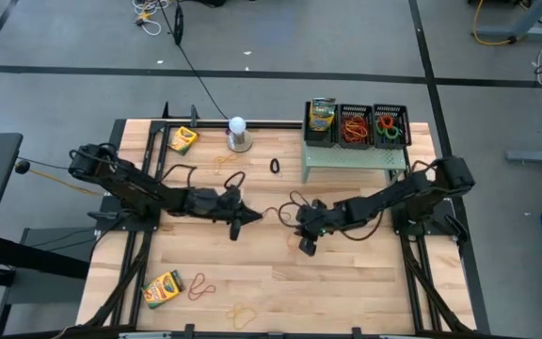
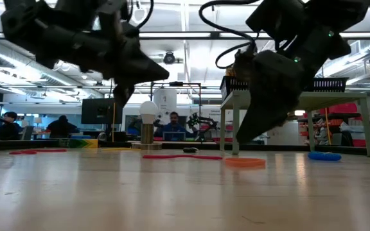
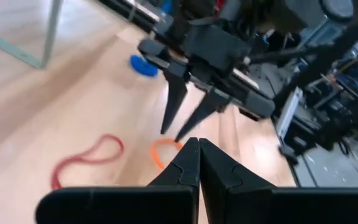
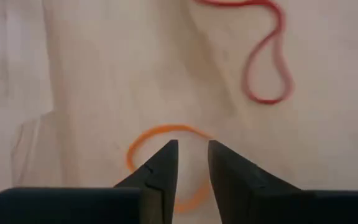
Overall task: Pick & Place Office Desk Supplies
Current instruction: Put the bottom orange rubber band into the middle basket on the shelf
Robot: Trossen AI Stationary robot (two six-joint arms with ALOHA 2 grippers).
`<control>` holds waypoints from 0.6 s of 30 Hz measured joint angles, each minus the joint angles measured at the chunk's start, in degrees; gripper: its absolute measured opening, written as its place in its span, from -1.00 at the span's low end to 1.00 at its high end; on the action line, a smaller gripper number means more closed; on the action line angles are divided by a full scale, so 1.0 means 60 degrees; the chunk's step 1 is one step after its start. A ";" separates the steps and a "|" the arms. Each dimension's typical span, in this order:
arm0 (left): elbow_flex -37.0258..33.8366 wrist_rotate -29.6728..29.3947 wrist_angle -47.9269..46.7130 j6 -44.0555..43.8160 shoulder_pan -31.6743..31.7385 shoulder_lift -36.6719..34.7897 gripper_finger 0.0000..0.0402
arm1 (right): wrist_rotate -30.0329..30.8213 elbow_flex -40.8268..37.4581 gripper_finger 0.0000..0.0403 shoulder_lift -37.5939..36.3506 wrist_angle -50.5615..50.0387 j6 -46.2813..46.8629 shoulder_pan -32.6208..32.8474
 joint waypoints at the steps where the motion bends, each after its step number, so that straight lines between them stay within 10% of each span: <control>1: -0.0096 0.0000 0.0077 -0.0028 -0.0049 0.0000 -0.98 | -0.0022 0.0103 -0.53 0.0160 -0.0022 0.0052 0.0032; 18: -0.0193 -0.0510 -0.0120 0.0216 -0.0146 0.0000 -0.98 | 0.1176 0.1358 -0.92 0.1403 -0.1826 0.0240 0.0118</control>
